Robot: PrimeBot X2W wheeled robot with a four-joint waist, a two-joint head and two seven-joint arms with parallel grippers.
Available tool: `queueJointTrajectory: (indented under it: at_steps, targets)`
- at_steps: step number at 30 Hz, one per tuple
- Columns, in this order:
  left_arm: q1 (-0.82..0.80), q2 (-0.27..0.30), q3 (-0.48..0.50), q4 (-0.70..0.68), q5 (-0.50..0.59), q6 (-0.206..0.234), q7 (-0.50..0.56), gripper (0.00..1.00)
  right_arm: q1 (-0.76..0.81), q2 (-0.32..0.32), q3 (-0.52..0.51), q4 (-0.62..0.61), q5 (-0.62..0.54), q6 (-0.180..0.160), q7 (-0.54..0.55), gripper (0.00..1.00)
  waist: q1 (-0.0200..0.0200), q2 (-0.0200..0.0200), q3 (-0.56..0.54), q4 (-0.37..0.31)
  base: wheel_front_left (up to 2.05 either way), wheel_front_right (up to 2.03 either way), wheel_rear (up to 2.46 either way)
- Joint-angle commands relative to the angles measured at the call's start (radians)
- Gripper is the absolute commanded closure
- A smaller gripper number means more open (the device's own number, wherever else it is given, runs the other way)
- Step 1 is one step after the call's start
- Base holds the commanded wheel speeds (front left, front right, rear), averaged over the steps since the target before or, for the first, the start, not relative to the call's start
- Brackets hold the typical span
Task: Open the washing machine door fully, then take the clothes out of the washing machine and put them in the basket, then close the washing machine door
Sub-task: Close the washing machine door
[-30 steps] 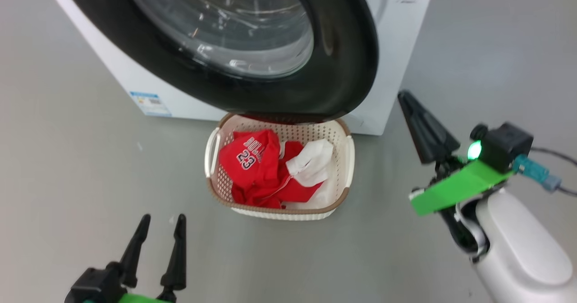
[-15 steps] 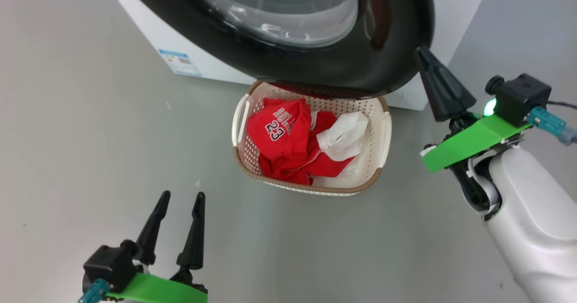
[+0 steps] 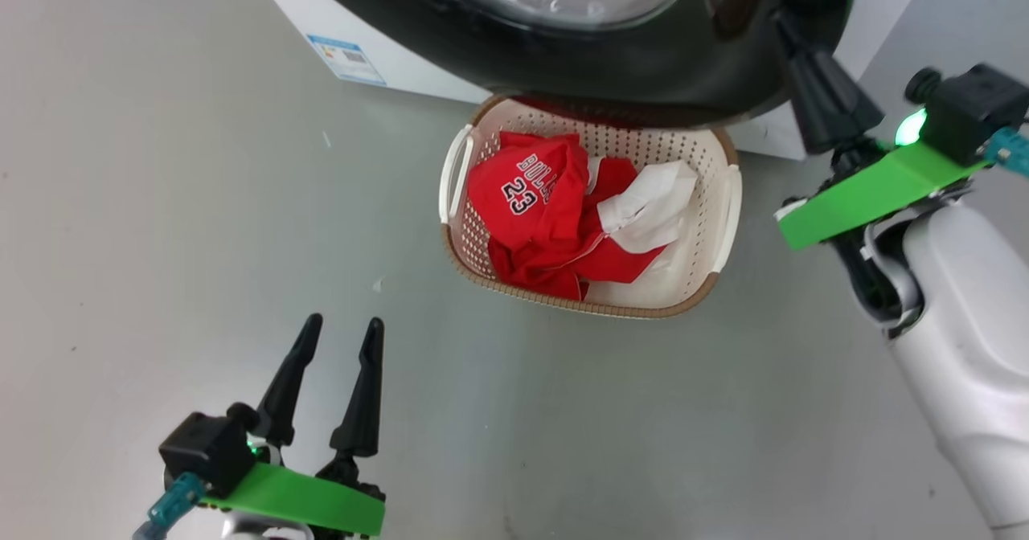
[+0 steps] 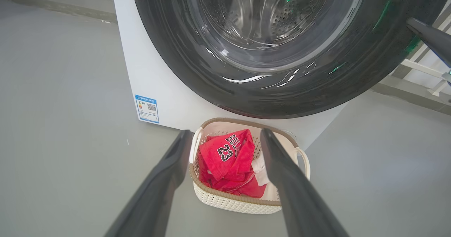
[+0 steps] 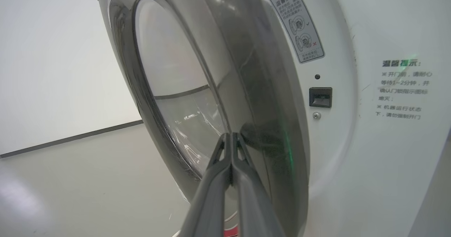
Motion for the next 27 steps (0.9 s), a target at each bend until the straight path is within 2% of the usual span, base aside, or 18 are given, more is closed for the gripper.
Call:
queueJointTrajectory:
  at_steps: [1,16,27]
  targets:
    - [-0.021,0.013,0.027,-0.025,-0.006,0.000,-0.009,0.00,-0.021,-0.002,-0.004,-0.023,0.005,0.003,-0.006,1.00,0.0000,-0.0001,0.017,0.011,0.00,0.00,0.00]
    - [-0.071,0.013,-0.010,-0.048,-0.038,0.000,-0.009,0.00,-0.164,-0.043,-0.089,-0.020,-0.024,0.003,-0.006,1.00,0.0000,-0.0001,0.101,0.049,0.00,0.00,0.00]
    - [-0.094,0.013,-0.021,-0.055,-0.047,0.000,-0.009,0.00,-0.226,-0.036,-0.143,-0.028,-0.054,0.003,-0.006,1.00,0.0000,-0.0001,0.132,0.058,0.00,0.00,0.00]
